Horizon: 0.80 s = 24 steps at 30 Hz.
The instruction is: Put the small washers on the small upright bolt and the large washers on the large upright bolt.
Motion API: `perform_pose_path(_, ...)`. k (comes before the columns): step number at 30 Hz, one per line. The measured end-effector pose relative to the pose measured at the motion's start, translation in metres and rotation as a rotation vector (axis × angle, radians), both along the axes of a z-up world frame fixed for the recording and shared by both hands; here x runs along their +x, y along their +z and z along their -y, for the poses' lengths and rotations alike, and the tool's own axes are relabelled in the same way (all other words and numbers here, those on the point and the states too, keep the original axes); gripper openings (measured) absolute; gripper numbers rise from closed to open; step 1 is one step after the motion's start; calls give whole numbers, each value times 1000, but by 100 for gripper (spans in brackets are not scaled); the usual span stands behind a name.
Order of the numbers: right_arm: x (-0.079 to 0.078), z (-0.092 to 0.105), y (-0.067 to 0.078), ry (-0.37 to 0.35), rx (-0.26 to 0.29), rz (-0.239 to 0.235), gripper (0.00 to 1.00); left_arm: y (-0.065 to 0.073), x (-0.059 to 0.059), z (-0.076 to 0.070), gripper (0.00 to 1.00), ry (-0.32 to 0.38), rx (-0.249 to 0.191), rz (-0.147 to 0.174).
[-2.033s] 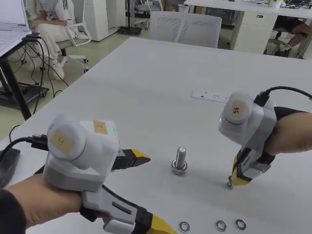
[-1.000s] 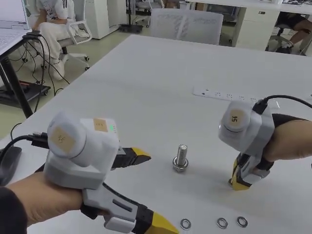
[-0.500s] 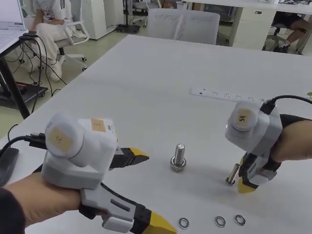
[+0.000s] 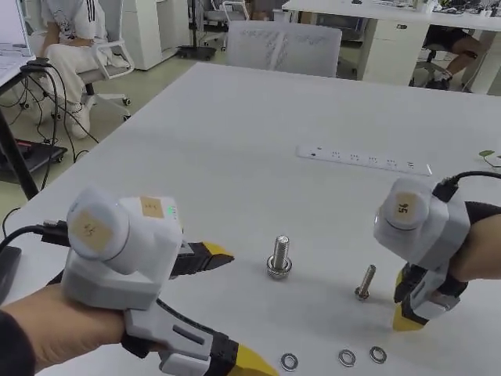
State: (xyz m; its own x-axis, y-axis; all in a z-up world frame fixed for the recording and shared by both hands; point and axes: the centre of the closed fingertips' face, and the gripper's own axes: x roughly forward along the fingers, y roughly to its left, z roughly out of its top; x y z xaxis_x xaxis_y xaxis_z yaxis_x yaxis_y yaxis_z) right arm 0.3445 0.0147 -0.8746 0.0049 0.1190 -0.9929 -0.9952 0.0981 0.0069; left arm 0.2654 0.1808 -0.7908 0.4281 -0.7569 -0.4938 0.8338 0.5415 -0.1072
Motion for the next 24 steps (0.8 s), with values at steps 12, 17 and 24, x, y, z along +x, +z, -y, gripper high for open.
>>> perform_pose_path(12, -30, -1, 4, 5, 28, -15, 27, 0, 0, 1, 91, -6, -4, 0)
perform_pose_path(17, -39, -7, 4, 18, 37, -17, 27, 0, -1, 1, 91, -8, -2, 2)
perform_pose_path(24, -49, -18, 4, 37, 49, -25, 26, 3, 0, 0, 91, -5, -5, 9)
